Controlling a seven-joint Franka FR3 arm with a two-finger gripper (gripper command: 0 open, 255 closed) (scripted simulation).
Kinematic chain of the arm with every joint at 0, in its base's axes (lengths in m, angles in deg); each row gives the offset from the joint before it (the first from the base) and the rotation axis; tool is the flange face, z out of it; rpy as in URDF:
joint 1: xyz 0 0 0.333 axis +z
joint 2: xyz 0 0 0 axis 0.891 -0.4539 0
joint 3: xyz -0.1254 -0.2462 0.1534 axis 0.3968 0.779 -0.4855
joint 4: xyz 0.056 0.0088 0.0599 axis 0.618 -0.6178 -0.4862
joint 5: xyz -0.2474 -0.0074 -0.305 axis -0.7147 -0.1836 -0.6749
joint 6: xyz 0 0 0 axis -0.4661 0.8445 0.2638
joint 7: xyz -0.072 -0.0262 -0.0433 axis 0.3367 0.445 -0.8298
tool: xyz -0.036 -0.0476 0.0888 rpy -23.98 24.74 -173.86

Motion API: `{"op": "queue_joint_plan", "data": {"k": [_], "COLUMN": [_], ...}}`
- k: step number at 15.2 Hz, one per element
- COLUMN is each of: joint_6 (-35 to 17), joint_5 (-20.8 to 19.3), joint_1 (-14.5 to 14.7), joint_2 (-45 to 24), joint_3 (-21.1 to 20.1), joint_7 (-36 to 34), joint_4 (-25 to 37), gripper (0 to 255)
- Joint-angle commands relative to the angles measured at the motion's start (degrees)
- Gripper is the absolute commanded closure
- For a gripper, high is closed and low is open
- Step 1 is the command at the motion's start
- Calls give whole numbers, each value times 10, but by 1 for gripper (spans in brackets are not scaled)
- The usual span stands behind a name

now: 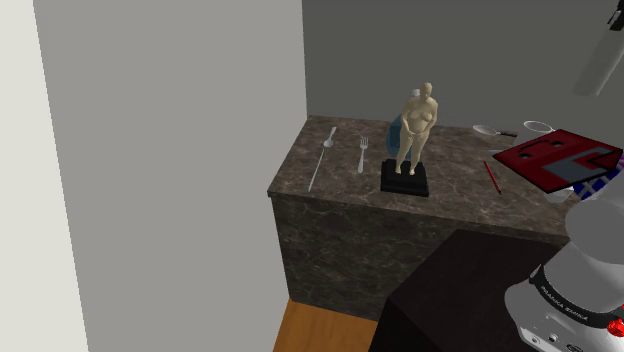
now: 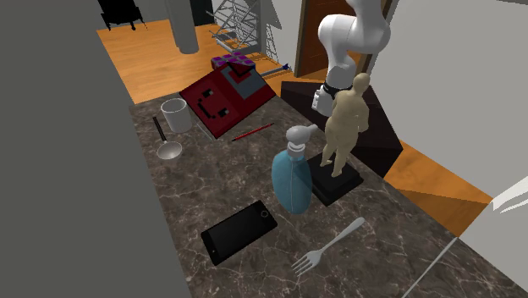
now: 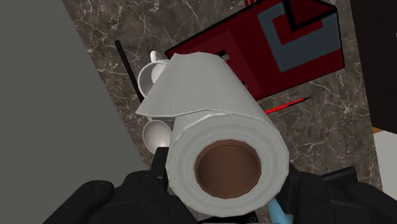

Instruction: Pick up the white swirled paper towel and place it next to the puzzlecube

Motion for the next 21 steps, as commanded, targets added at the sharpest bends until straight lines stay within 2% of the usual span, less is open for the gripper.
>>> {"op": "queue_joint_plan", "data": {"k": [1, 5, 9, 15, 21], "joint_6": [2, 23, 51, -12, -67], "joint_5": [2, 21, 53, 22, 2], "joint_1": [-17, -60, -117, -89, -73], "joint_2": [2, -16, -50, -13, 12], "joint_3": [11, 36, 58, 53, 49], "joint_7": [29, 89, 154, 142, 134], "joint_4": [-2, 26, 71, -16, -88], "gripper": [255, 255, 255, 255, 255]}}
